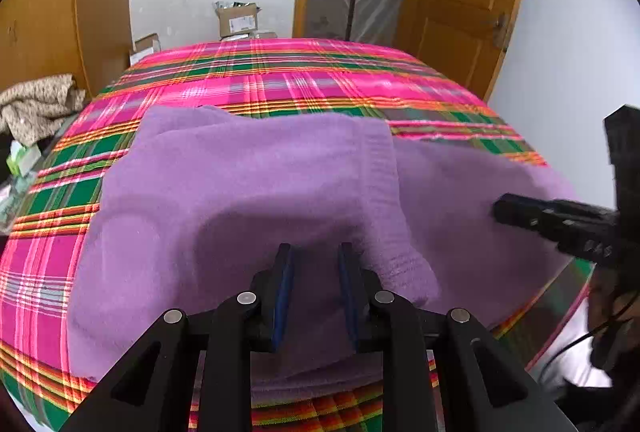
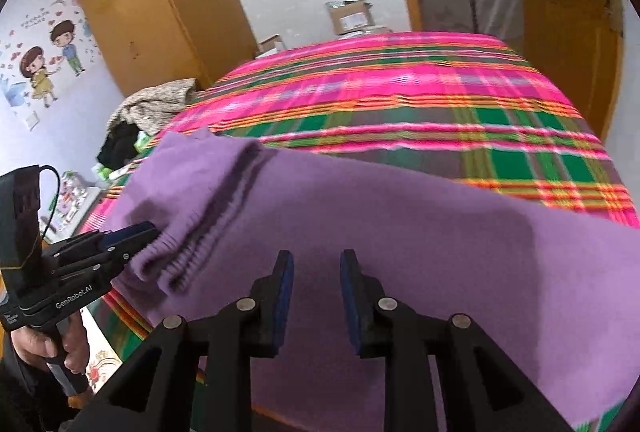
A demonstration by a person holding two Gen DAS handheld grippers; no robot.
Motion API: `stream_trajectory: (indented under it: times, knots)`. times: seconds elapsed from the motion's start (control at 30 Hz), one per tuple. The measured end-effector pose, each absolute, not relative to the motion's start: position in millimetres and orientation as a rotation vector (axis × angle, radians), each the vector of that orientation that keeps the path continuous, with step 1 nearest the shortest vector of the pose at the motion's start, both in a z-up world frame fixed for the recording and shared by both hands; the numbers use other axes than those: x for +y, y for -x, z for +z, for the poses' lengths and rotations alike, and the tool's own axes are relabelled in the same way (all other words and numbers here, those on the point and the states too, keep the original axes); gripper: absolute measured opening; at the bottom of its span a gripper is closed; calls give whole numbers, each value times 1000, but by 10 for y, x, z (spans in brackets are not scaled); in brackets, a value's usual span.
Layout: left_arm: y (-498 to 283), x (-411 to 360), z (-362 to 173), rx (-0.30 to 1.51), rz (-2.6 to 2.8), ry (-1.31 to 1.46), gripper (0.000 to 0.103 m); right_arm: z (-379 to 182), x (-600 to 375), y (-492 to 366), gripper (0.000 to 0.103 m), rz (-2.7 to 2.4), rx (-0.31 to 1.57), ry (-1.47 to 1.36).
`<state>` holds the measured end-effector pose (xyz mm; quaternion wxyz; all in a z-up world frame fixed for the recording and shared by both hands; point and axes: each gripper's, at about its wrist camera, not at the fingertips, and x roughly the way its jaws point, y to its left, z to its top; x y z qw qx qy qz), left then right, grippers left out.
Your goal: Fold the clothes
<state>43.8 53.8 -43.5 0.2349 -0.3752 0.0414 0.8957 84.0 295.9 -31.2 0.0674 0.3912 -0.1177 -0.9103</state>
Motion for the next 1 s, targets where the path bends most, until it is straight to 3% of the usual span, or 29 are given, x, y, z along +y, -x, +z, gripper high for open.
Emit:
stream_trajectory:
  times: [0.47,0.7,1.0]
  knots:
    - [-560,507,-415,132,2465,1050,23,-323,3107,-875,25,-2741,-402,-1160]
    - [-410,599,-133,107,2469,974,23,-256,3147,-751,25,-2700,-436,-1140]
    - [-255,784,-295,92,2352,1042,24,-247,3123,-582,29,-2605,-469,-1149]
